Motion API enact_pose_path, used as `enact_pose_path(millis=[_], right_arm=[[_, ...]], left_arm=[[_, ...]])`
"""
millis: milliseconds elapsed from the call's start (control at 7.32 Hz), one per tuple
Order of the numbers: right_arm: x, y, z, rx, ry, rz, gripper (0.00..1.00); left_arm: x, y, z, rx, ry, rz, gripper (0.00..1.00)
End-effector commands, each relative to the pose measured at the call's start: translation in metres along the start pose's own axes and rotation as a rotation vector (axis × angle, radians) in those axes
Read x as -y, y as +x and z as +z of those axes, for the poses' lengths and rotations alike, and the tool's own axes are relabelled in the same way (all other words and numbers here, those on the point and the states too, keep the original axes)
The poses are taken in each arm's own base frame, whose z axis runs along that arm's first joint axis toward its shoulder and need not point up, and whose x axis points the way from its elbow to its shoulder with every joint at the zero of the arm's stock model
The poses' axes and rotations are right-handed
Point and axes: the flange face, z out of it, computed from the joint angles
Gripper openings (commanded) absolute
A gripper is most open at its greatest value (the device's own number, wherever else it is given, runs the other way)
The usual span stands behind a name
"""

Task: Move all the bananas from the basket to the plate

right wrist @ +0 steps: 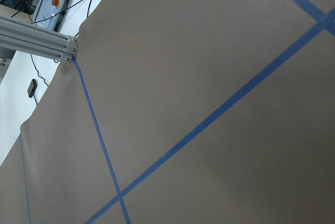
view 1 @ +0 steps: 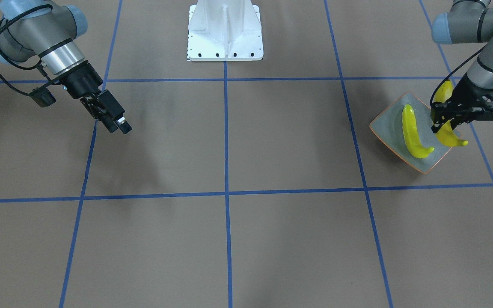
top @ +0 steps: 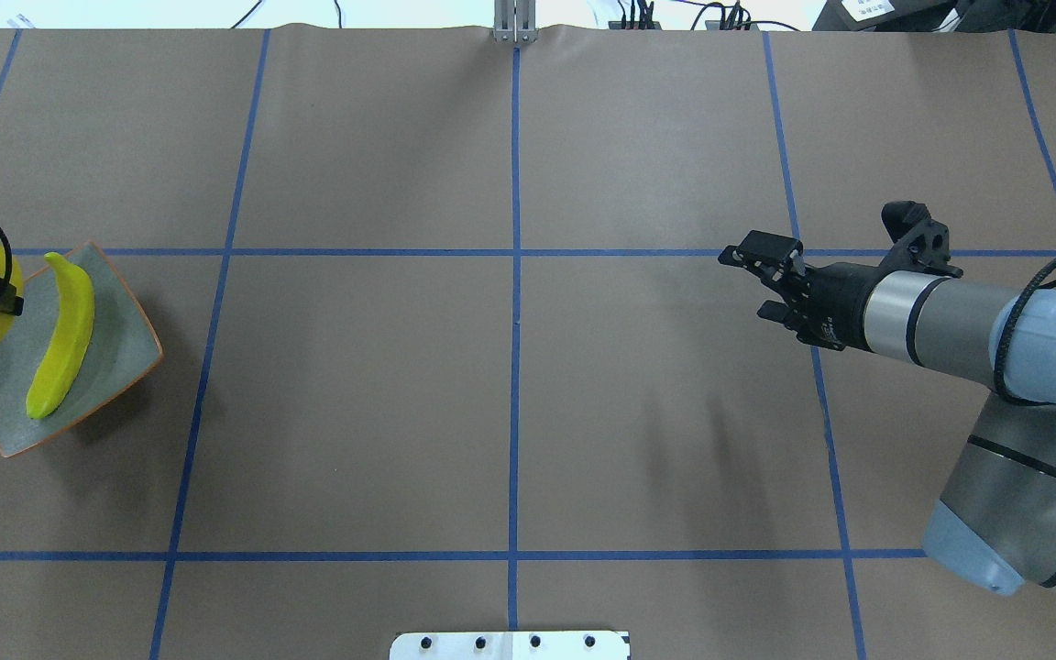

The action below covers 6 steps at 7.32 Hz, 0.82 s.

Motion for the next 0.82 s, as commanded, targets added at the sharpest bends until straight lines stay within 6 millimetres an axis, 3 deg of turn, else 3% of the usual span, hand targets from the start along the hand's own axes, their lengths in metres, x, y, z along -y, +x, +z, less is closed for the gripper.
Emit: enact_pose_path(millis=[0,547,683], right_arm=[[0.001,0.002,0.001,-0.005,0.003,0.000,1.00],[0.002,0.005,0.006,-0.013,0.006,0.000,1.00],[0.002,0.005,0.007,-0.012,0.006,0.000,1.00]], left_arm=[[0.010,0.001,0.013,0.024,0.000,-0.004,0.00],[0.001,0.008,0.025,0.028,-0.024,0.012,0.00],[-0.004,0.008,0.031,0.032,-0.038,0.019,0.55]])
